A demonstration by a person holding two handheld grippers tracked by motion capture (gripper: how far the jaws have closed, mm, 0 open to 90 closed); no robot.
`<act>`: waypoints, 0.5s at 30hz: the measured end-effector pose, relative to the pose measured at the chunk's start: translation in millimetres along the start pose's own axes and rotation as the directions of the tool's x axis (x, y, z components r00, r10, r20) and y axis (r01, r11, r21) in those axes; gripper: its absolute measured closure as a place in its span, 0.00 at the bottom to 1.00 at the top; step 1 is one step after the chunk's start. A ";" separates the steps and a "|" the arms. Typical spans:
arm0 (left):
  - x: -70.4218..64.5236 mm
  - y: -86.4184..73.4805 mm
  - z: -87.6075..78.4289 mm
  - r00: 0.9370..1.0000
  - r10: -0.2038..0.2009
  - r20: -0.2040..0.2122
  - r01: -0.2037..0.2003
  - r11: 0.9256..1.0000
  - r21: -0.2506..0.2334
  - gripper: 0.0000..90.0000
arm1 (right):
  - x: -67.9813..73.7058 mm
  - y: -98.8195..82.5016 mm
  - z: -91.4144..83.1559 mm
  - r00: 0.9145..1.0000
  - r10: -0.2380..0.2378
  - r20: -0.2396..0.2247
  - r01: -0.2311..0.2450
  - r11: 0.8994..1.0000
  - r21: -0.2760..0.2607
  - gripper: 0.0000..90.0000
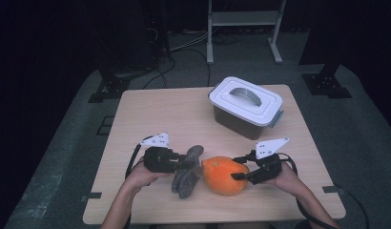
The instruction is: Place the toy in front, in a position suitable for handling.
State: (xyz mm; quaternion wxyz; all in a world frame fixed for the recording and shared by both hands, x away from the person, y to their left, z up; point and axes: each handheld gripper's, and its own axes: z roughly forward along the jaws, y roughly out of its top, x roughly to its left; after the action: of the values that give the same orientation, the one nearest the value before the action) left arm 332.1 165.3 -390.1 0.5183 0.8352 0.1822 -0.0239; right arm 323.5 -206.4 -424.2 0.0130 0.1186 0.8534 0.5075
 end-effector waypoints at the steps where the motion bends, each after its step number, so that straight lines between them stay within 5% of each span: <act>1: 0.0 0.0 0.0 1.000 0.000 0.000 0.000 1.000 0.000 0.80 | 0.2 -1.0 -0.5 1.000 0.000 0.000 0.000 1.000 -0.002 0.47; 9: 9.1 -11.3 -49.5 0.994 -0.022 -0.103 0.021 1.000 -0.016 0.80 | 0.2 -1.5 0.9 1.000 -0.006 -0.002 0.006 1.000 -0.014 0.47; 15: 14.2 -17.5 -84.8 0.982 -0.034 -0.184 0.032 0.999 -0.011 0.80 | 0.4 -2.5 0.9 1.000 -0.008 0.000 0.008 1.000 -0.020 0.47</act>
State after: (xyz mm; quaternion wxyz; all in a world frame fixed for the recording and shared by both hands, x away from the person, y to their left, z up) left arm 327.0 250.3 -369.1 0.5022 0.8286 0.2432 0.0456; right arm 322.7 -206.7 -426.8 0.0164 0.1150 0.8486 0.5161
